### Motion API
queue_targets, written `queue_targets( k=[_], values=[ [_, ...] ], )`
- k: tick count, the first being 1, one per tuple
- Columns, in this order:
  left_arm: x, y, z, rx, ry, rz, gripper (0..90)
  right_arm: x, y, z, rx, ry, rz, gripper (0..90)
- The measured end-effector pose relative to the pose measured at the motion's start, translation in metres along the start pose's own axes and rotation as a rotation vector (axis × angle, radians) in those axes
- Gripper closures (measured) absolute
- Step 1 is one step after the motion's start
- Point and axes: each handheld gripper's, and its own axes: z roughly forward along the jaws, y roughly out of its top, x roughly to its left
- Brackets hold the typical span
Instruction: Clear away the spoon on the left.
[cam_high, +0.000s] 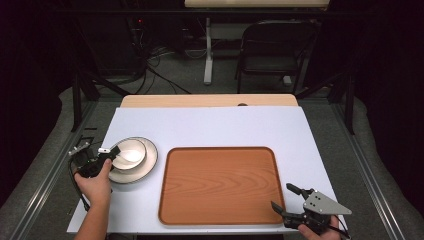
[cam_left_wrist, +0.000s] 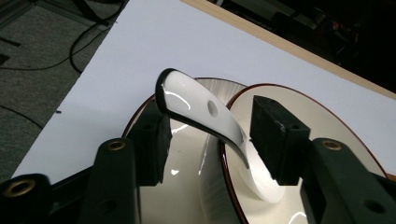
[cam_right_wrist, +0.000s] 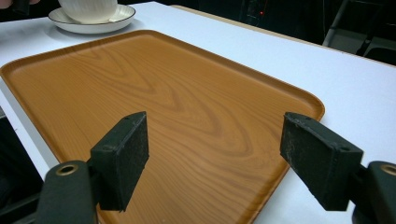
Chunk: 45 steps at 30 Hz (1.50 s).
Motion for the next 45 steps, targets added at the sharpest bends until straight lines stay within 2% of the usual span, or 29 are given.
queue_targets(
  k=[8, 15, 26, 30, 36, 45],
  values=[
    [-0.002, -0.001, -0.001, -0.020, -0.015, 0.011, 61.4, 0.000, 0.000, 0.000, -0.001, 0.000, -0.003, 23.2],
    [-0.001, -0.001, -0.005, -0.043, -0.013, 0.018, 66.7, 0.000, 0.000, 0.000, -0.001, 0.000, -0.003, 23.2],
    [-0.006, 0.005, -0.016, -0.079, -0.041, 0.029, 76.7, 0.000, 0.000, 0.000, 0.000, 0.000, -0.004, 23.2],
    [-0.011, 0.007, -0.018, -0.081, -0.063, 0.043, 79.4, 0.000, 0.000, 0.000, 0.000, 0.000, -0.004, 23.2],
    [-0.017, 0.010, -0.020, -0.089, -0.090, 0.040, 82.9, 0.000, 0.000, 0.000, 0.000, -0.001, -0.004, 23.2],
    [-0.023, 0.014, -0.023, -0.087, -0.111, 0.077, 85.0, 0.000, 0.000, 0.000, 0.000, -0.001, -0.006, 23.2]
  ],
)
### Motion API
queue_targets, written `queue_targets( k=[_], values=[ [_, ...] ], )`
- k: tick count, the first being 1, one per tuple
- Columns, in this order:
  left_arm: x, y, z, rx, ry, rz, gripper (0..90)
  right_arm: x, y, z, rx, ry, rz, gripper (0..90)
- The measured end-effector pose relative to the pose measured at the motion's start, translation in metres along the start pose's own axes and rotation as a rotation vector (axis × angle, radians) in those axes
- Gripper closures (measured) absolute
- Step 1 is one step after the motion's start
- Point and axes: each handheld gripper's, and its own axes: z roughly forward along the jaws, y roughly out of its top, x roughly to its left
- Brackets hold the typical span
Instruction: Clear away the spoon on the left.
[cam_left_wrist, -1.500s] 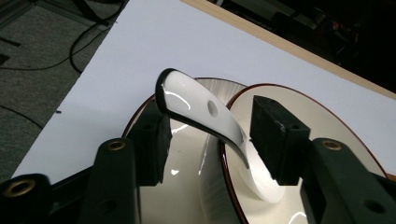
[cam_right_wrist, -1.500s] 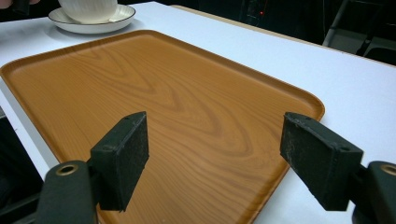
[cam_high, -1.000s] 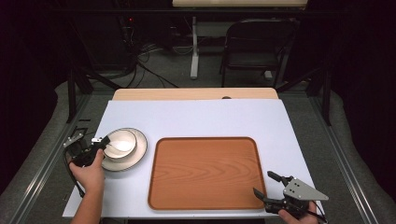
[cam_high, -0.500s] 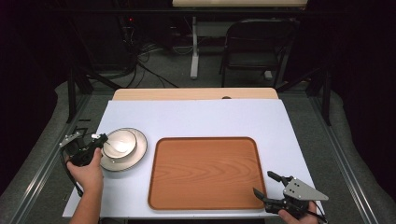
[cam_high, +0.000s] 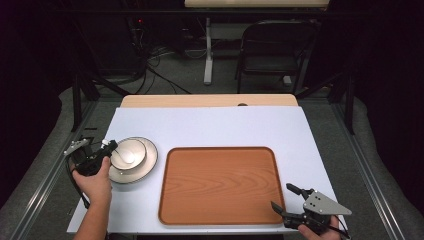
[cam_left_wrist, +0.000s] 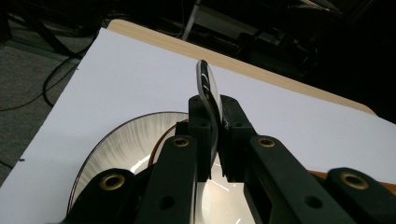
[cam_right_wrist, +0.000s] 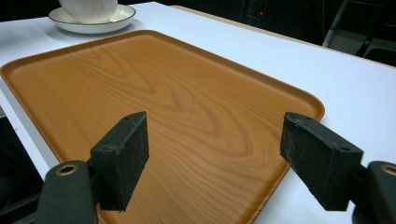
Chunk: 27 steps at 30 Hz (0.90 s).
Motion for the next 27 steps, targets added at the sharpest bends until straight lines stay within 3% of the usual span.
queue_targets(
  k=[7, 17, 27],
  values=[
    [-0.006, 0.007, -0.004, -0.007, -0.004, 0.035, 85.0, 0.000, 0.000, 0.000, 0.000, 0.001, 0.000, 23.2],
    [-0.026, 0.024, -0.015, -0.024, -0.021, 0.127, 85.0, 0.000, 0.000, 0.000, 0.000, 0.001, 0.004, 23.2],
    [-0.042, 0.036, -0.024, -0.024, -0.051, 0.176, 85.1, 0.000, 0.000, 0.001, -0.001, 0.001, 0.007, 23.2]
  ],
)
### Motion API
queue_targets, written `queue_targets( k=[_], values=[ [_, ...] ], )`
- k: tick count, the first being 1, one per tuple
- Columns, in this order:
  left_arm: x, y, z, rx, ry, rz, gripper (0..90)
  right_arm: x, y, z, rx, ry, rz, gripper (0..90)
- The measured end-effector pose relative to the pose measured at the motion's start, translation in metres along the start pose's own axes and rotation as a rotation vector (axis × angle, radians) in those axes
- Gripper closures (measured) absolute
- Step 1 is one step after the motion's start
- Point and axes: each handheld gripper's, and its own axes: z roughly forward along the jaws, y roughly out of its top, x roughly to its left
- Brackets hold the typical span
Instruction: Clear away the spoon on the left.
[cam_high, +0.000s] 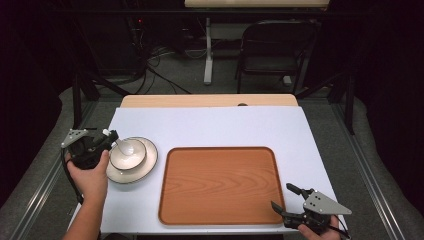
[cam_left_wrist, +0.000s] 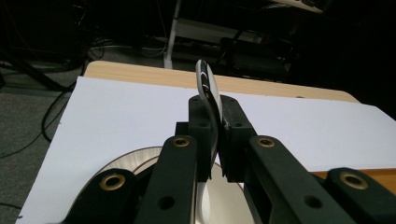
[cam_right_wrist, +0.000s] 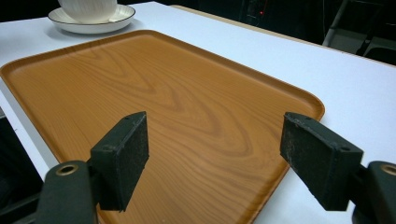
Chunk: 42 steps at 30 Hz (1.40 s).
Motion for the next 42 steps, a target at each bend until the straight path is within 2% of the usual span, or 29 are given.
queue_targets(
  k=[10, 16, 23, 24, 25, 29, 37, 38, 41, 42],
  values=[
    [-0.020, 0.011, -0.005, 0.015, -0.055, 0.046, 85.1, -0.001, 0.000, 0.000, 0.002, -0.002, 0.003, 23.2],
    [-0.034, 0.016, -0.007, 0.035, -0.111, 0.078, 85.1, -0.001, 0.000, 0.000, 0.001, -0.002, 0.004, 23.2],
    [-0.056, 0.021, -0.007, 0.089, -0.189, 0.138, 85.1, 0.000, 0.000, 0.000, 0.002, -0.001, 0.003, 23.1],
    [-0.056, 0.021, -0.007, 0.089, -0.189, 0.138, 85.1, 0.000, 0.000, 0.000, 0.001, -0.001, 0.002, 23.1],
    [-0.062, 0.021, -0.007, 0.099, -0.212, 0.147, 85.1, 0.000, 0.000, 0.000, 0.001, -0.001, 0.002, 23.2],
    [-0.075, 0.023, -0.006, 0.128, -0.254, 0.176, 85.1, 0.000, 0.000, 0.000, 0.003, 0.000, 0.002, 23.2],
    [-0.105, 0.021, 0.001, 0.206, -0.353, 0.240, 85.1, 0.000, 0.000, 0.000, 0.000, 0.001, 0.002, 23.2],
    [-0.105, 0.021, 0.001, 0.206, -0.353, 0.240, 85.1, 0.000, 0.000, 0.000, 0.000, 0.001, 0.002, 23.2],
    [-0.118, 0.020, 0.006, 0.243, -0.394, 0.269, 85.1, 0.000, 0.000, 0.000, -0.001, 0.000, -0.001, 23.2],
    [-0.118, 0.020, 0.006, 0.243, -0.394, 0.269, 85.1, 0.000, 0.000, 0.000, -0.001, 0.000, -0.002, 23.2]
  ],
)
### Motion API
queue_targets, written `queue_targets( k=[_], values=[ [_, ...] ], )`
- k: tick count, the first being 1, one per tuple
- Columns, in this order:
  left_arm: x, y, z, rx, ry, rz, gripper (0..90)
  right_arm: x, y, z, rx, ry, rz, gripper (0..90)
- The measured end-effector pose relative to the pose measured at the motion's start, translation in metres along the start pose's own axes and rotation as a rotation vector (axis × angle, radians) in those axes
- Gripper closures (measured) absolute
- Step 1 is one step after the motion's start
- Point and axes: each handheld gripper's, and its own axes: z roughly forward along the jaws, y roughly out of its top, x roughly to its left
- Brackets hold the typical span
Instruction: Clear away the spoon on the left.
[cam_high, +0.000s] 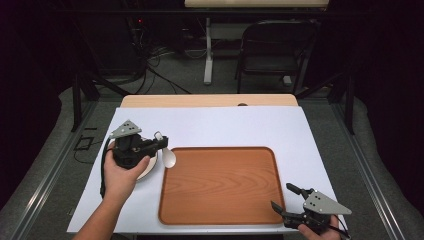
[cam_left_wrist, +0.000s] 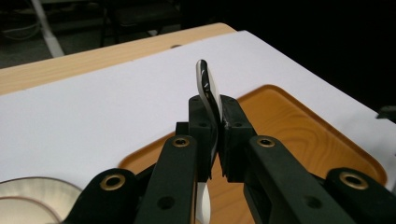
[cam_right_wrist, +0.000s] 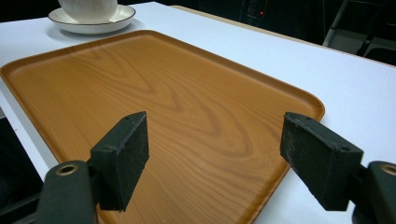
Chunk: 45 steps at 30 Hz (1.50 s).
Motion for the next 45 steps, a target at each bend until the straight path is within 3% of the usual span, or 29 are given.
queue_targets(
  k=[5, 12, 23, 31, 45],
  values=[
    [-0.015, 0.003, 0.016, 0.070, -0.069, 0.043, 85.1, 0.000, 0.000, 0.000, 0.000, 0.001, 0.000, 23.2],
    [-0.027, 0.001, 0.033, 0.150, -0.129, 0.060, 85.1, 0.000, 0.000, 0.000, -0.001, 0.001, -0.001, 23.2],
    [-0.037, -0.012, 0.056, 0.240, -0.202, 0.038, 85.1, 0.000, 0.000, 0.000, -0.001, 0.000, -0.005, 23.2],
    [-0.039, -0.023, 0.070, 0.302, -0.228, 0.014, 85.1, 0.000, 0.000, 0.000, -0.001, 0.000, -0.004, 23.2],
    [-0.035, -0.042, 0.090, 0.359, -0.253, -0.033, 85.1, 0.000, 0.000, 0.000, 0.001, 0.002, 0.002, 23.2]
  ],
)
